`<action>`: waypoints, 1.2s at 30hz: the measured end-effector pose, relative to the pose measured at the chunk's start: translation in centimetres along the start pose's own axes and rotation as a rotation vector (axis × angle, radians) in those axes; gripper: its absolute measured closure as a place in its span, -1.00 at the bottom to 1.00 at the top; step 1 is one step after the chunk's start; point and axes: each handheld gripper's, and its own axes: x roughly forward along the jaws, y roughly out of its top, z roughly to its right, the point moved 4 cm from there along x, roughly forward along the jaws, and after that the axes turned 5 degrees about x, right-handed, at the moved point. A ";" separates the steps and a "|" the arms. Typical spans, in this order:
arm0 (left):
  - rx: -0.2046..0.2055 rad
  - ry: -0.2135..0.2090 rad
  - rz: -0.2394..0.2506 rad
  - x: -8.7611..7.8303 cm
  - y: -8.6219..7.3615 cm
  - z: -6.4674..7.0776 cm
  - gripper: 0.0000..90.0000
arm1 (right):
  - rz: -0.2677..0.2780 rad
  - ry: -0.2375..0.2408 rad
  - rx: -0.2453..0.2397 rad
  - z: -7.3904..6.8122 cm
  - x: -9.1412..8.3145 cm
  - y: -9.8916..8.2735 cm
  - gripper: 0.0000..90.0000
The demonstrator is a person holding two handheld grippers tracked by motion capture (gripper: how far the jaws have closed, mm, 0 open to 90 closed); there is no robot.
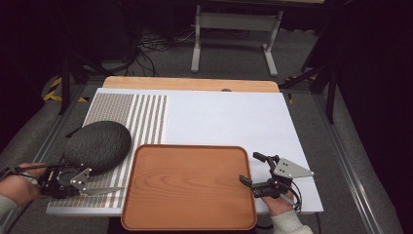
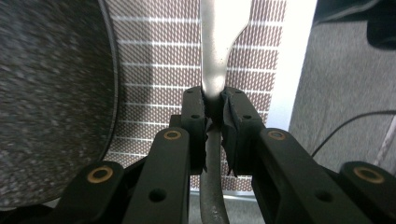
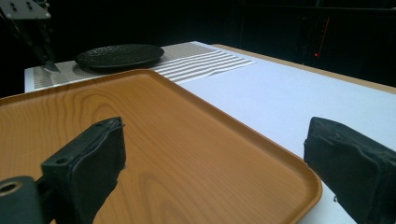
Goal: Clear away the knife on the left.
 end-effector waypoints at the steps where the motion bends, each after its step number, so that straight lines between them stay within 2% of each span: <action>1: 0.000 0.000 0.000 0.0 0.0 0.0 0.78 | 0.001 0.000 0.000 0.0 0.0 0.0 -0.86; 2: -0.017 0.010 0.028 -0.7 0.2 0.0 0.78 | 0.000 0.001 -0.001 0.0 0.0 0.0 -0.86; 7: -0.045 0.031 0.109 -2.1 0.9 -0.2 0.78 | 0.002 0.000 0.001 0.0 0.0 0.0 -0.86; 12: -0.085 0.040 0.157 -3.1 1.6 -0.3 0.78 | 0.000 0.000 -0.001 0.0 0.0 0.0 -0.86; 14: -0.127 0.051 0.182 -3.6 2.0 -0.5 0.78 | 0.001 -0.006 0.000 0.1 -0.1 0.0 -0.86; 15: -0.164 0.047 0.202 -3.9 2.3 -0.5 0.78 | 0.001 -0.006 0.000 0.1 -0.1 0.0 -0.86; 16: -0.164 0.047 0.202 -3.9 2.3 -0.5 0.78 | 0.001 -0.006 0.000 0.1 -0.1 0.0 -0.86; 19: -0.204 0.044 0.250 -4.4 3.0 -0.5 0.78 | 0.003 -0.005 -0.002 0.1 -0.2 0.1 -0.86; 22: -0.228 0.039 0.265 -4.6 3.3 -0.6 0.78 | 0.004 -0.006 -0.002 0.1 -0.2 0.1 -0.86; 26: -0.297 0.006 0.303 -5.1 4.1 -0.8 0.78 | 0.004 -0.008 -0.002 0.1 -0.2 0.1 -0.86; 31: -0.324 -0.005 0.323 -5.4 4.9 -0.7 0.78 | 0.007 -0.008 -0.001 0.1 -0.2 0.1 -0.86; 36: -0.326 -0.018 0.339 -5.6 5.7 -0.5 0.78 | 0.010 -0.008 0.002 0.1 -0.3 0.1 -0.86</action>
